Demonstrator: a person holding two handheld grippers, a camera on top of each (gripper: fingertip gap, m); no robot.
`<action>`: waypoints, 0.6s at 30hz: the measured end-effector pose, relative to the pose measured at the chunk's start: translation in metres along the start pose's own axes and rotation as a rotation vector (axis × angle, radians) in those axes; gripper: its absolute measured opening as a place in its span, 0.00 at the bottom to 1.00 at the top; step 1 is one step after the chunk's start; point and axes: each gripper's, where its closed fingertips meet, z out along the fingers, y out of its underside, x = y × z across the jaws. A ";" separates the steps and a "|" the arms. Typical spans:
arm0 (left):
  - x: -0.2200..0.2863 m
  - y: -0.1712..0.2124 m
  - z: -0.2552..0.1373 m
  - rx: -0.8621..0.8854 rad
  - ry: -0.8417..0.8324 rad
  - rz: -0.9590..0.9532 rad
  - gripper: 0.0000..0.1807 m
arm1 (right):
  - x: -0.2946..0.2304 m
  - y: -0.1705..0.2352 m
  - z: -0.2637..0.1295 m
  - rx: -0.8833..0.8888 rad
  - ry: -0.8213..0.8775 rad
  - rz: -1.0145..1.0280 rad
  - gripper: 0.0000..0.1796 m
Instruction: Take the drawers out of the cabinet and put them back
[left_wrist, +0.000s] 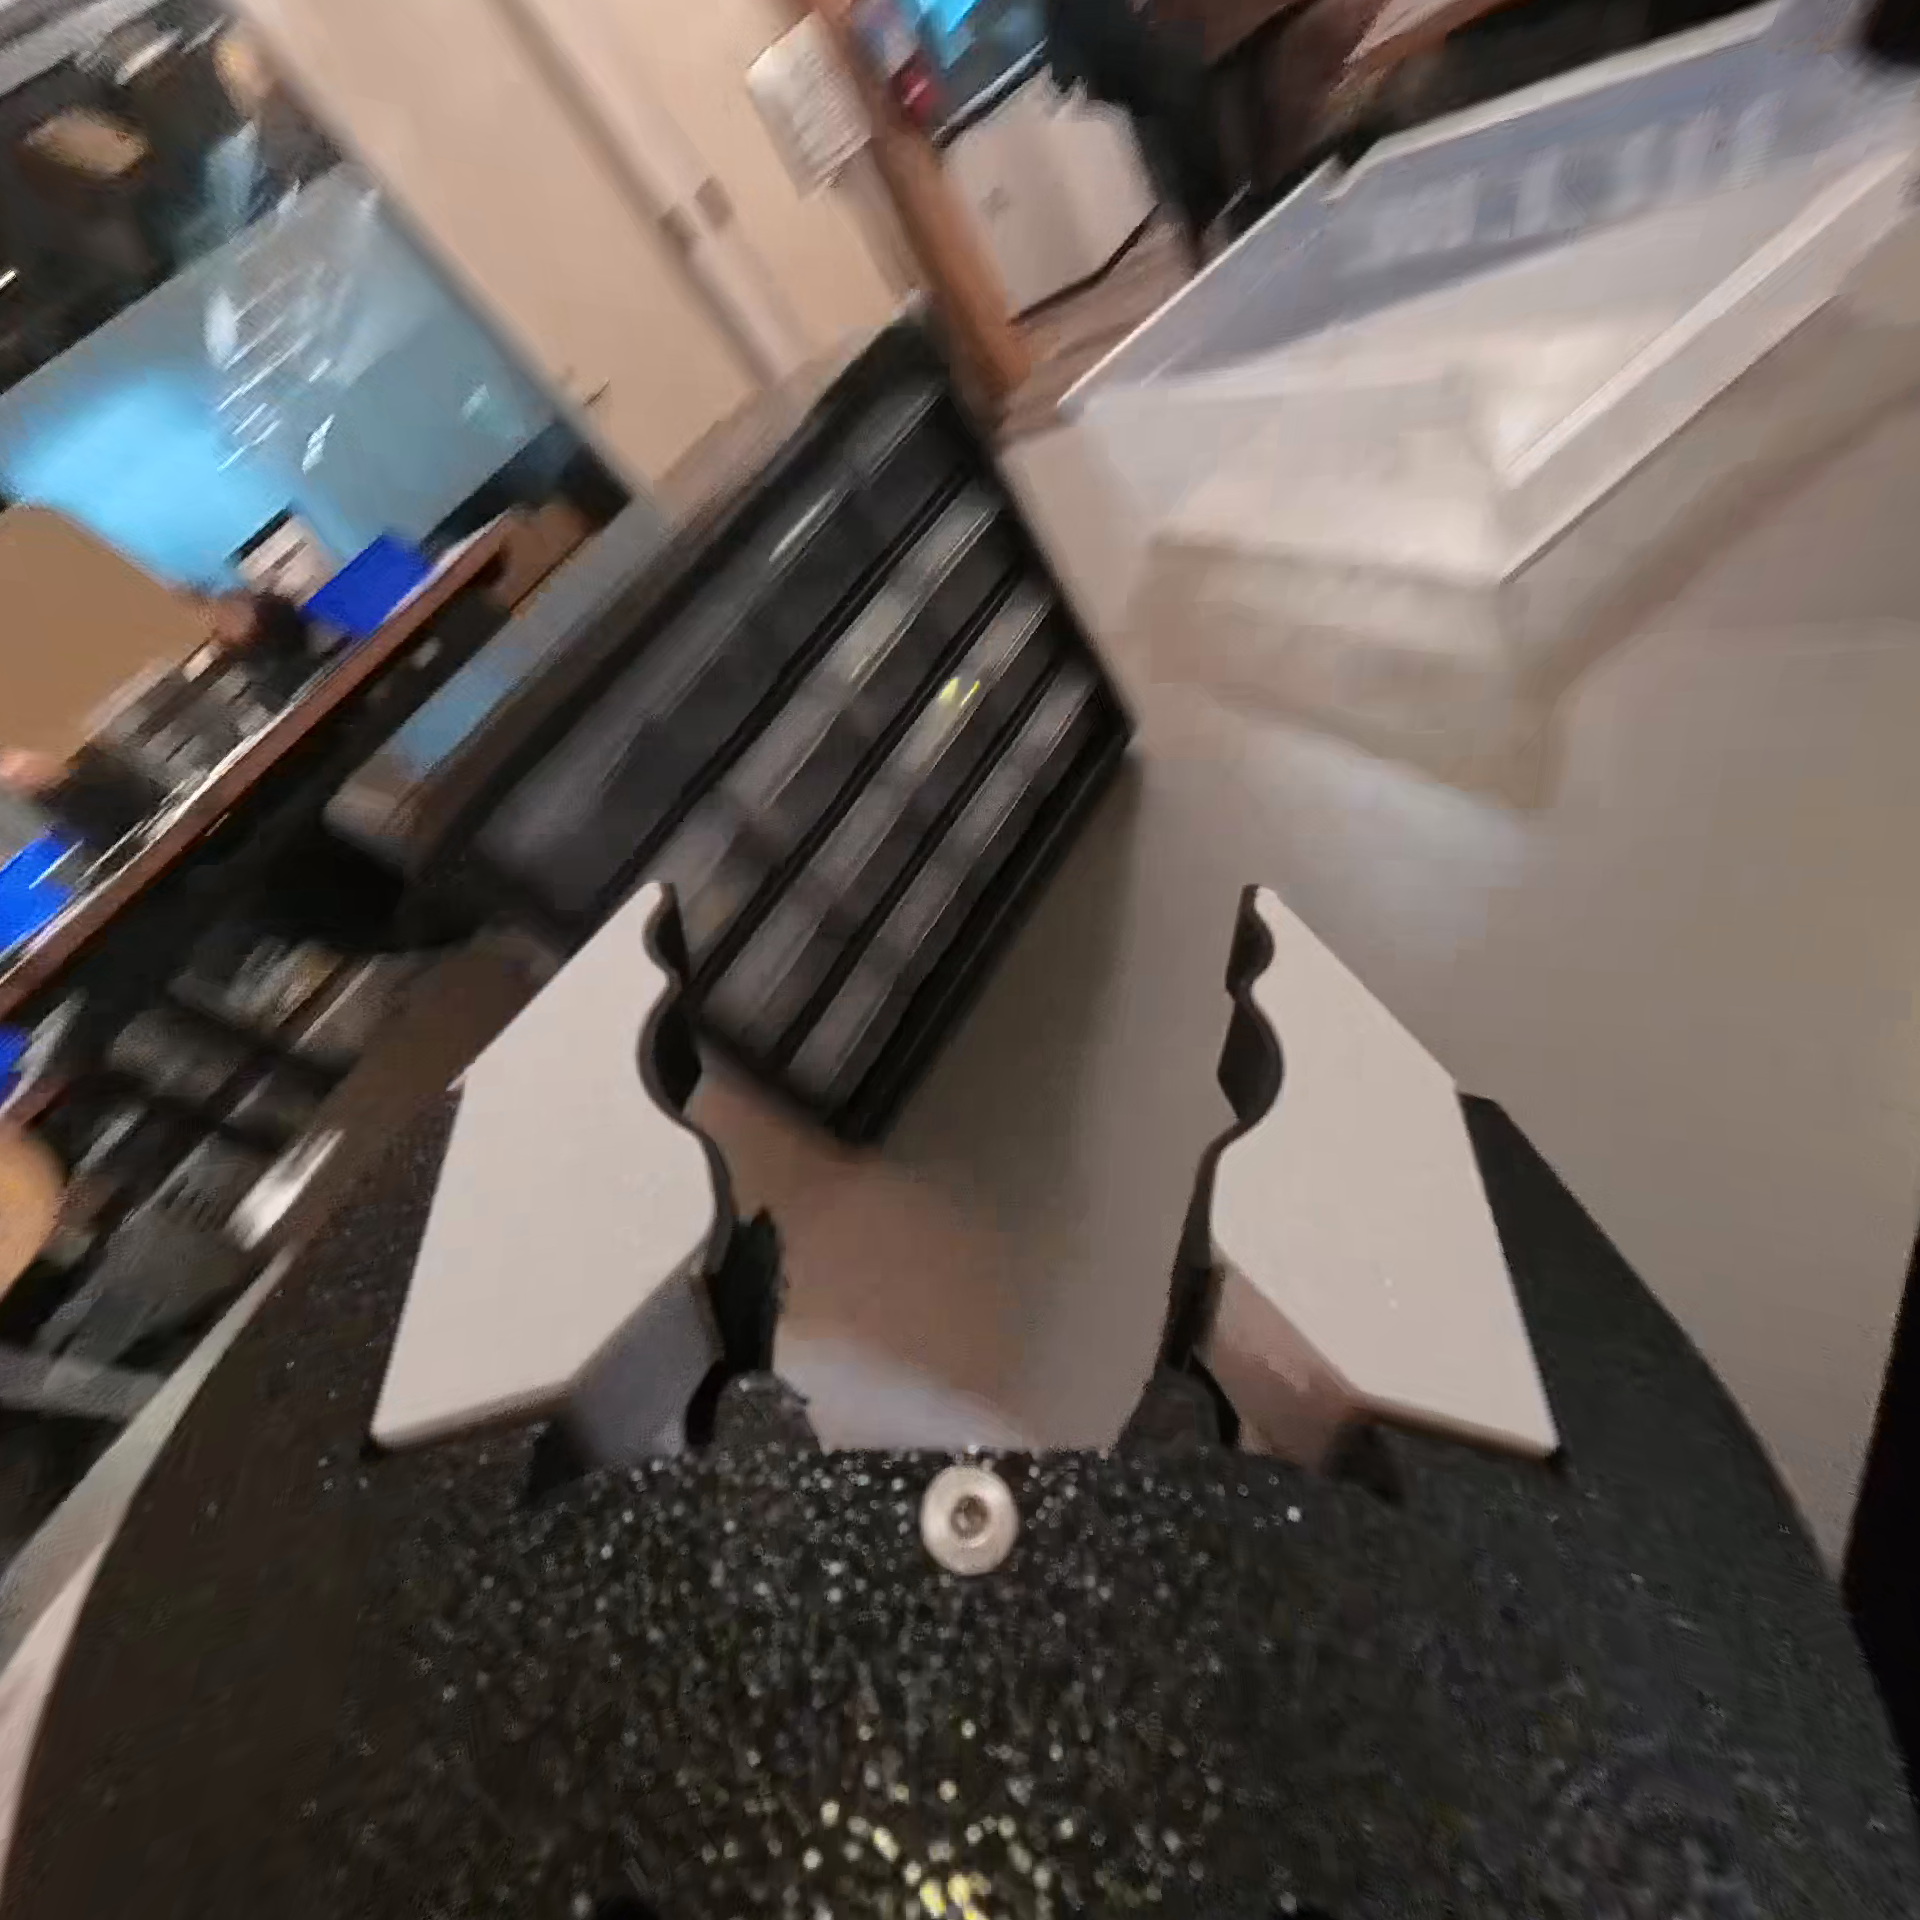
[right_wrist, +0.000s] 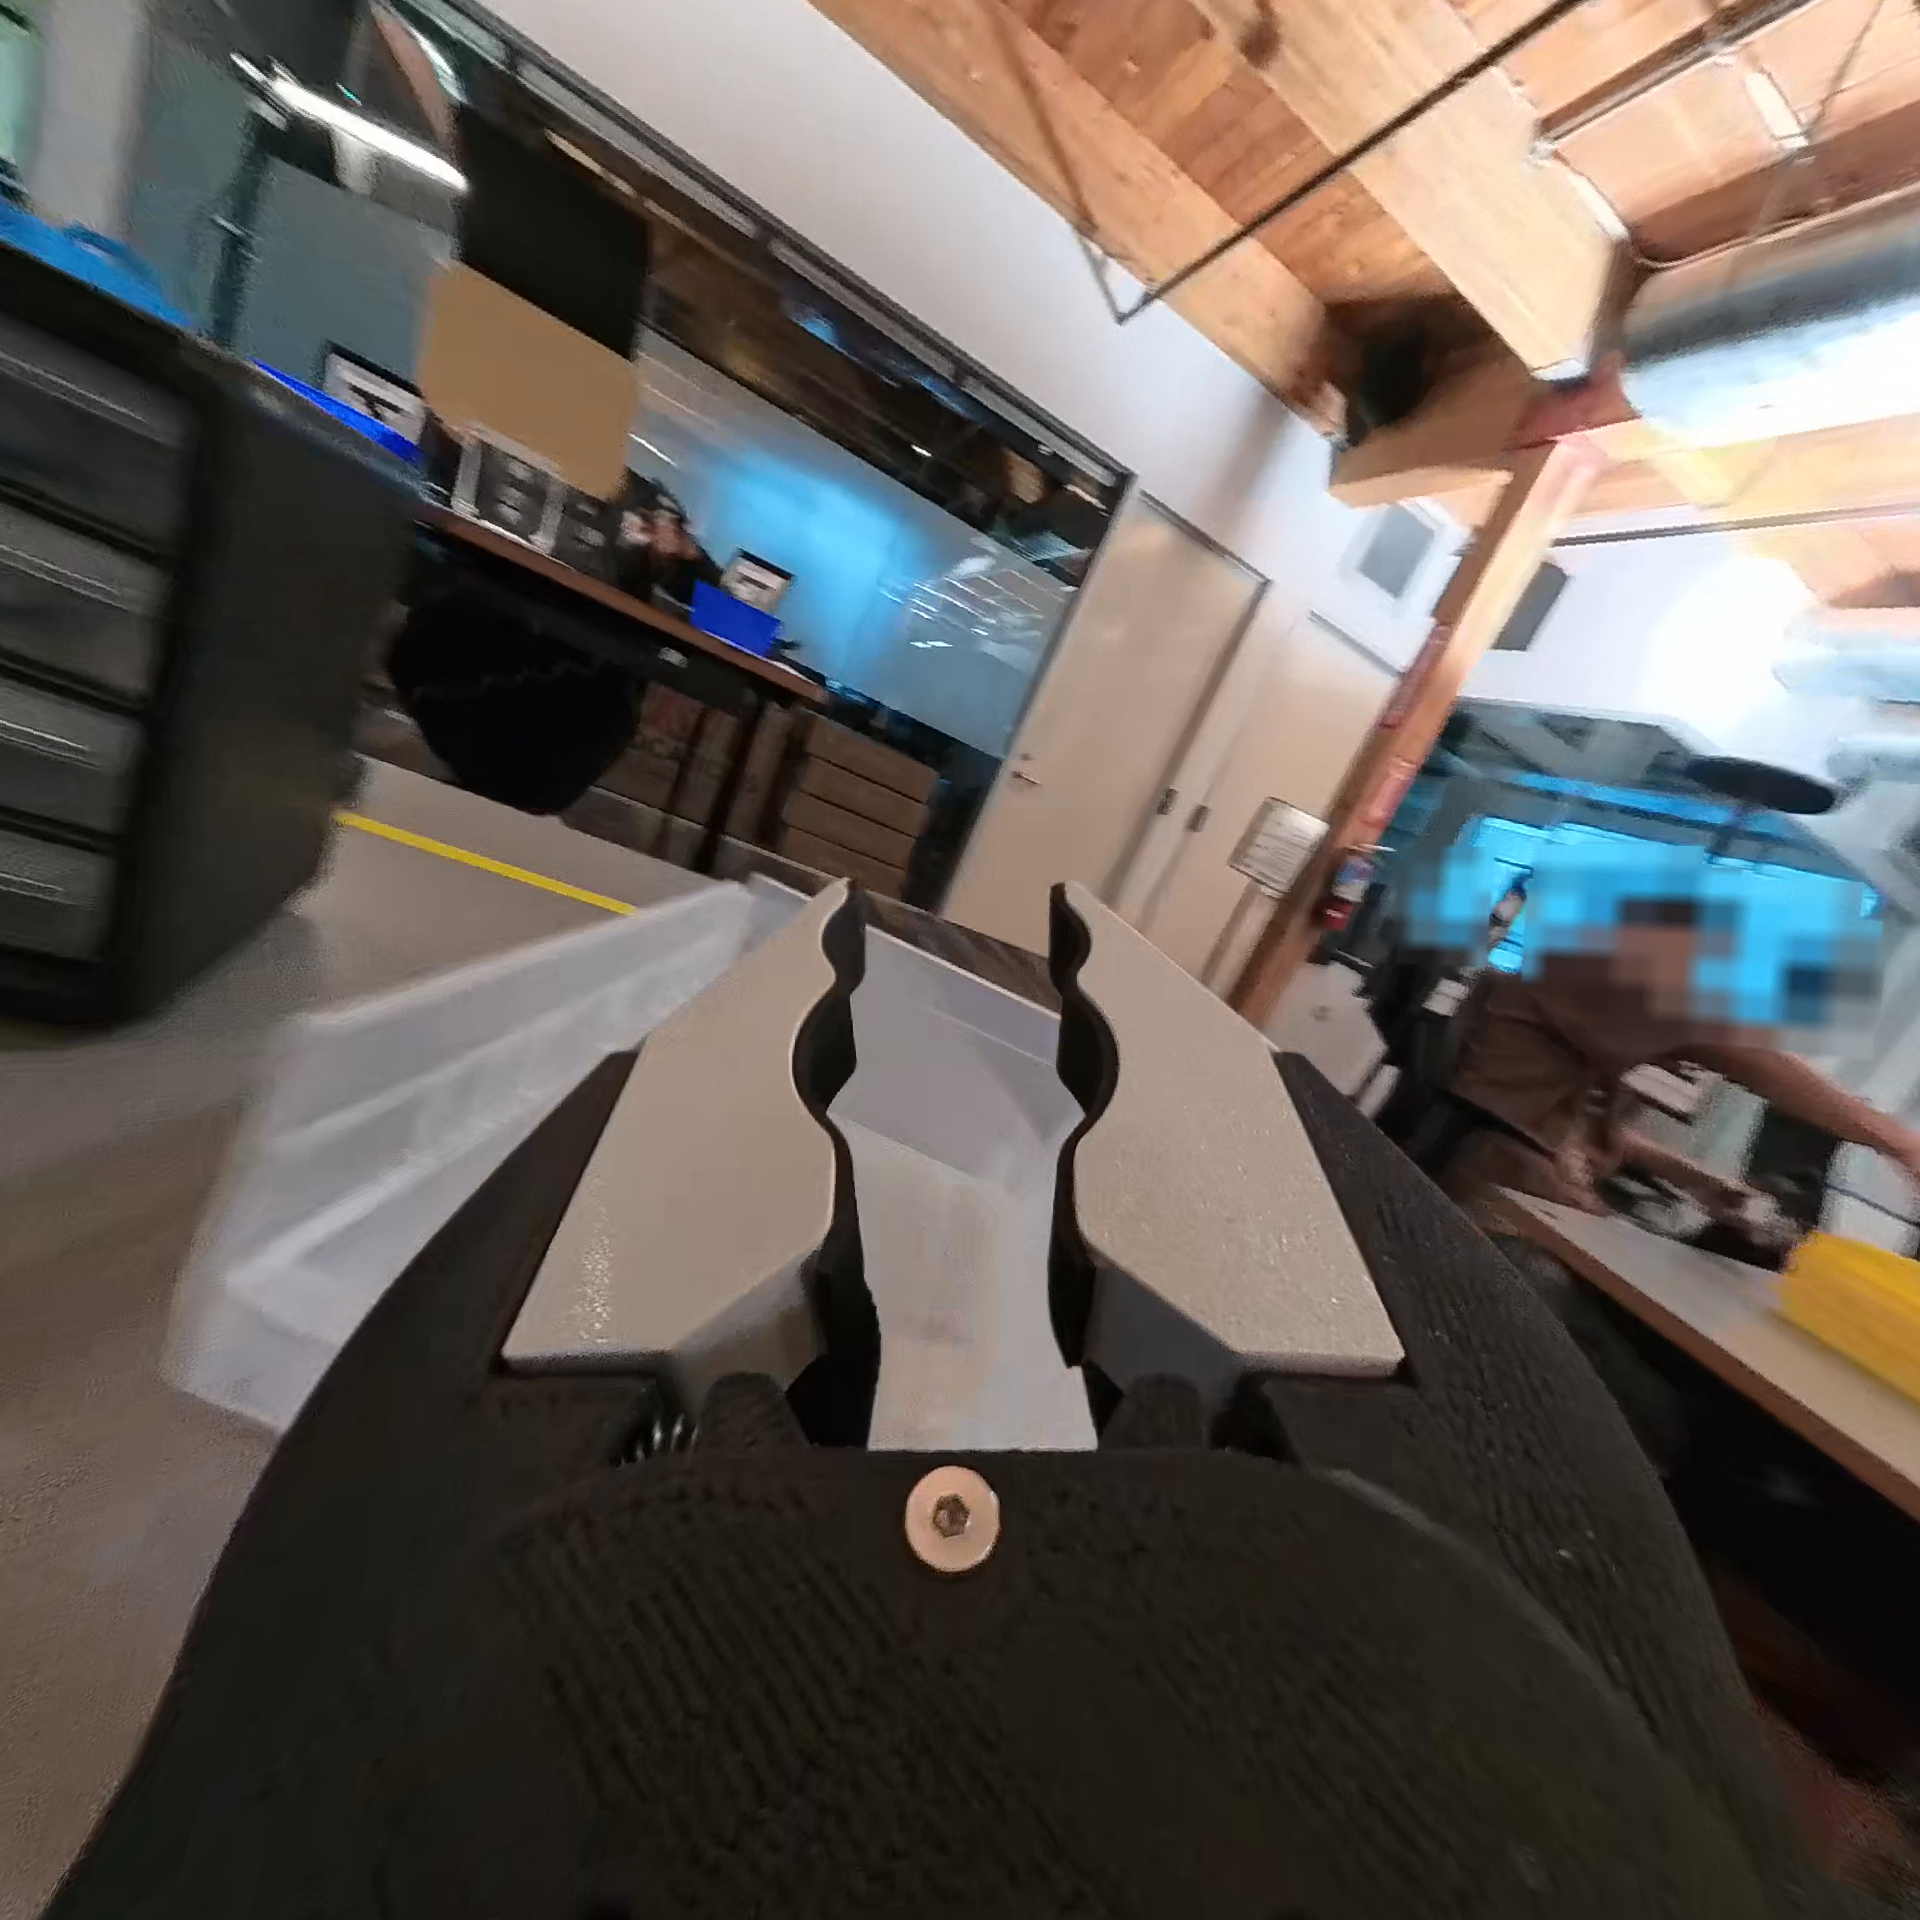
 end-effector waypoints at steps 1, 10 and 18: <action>-0.012 0.022 -0.021 -0.047 -0.046 -0.008 0.55 | -0.014 -0.007 0.002 0.016 -0.042 0.028 0.19; -0.022 0.123 -0.119 -0.158 -0.089 -0.013 0.33 | -0.166 -0.054 0.000 0.106 -0.458 0.098 0.17; -0.034 0.177 -0.126 -0.346 -0.080 0.080 0.27 | -0.190 -0.021 0.004 -0.057 -0.587 0.123 0.17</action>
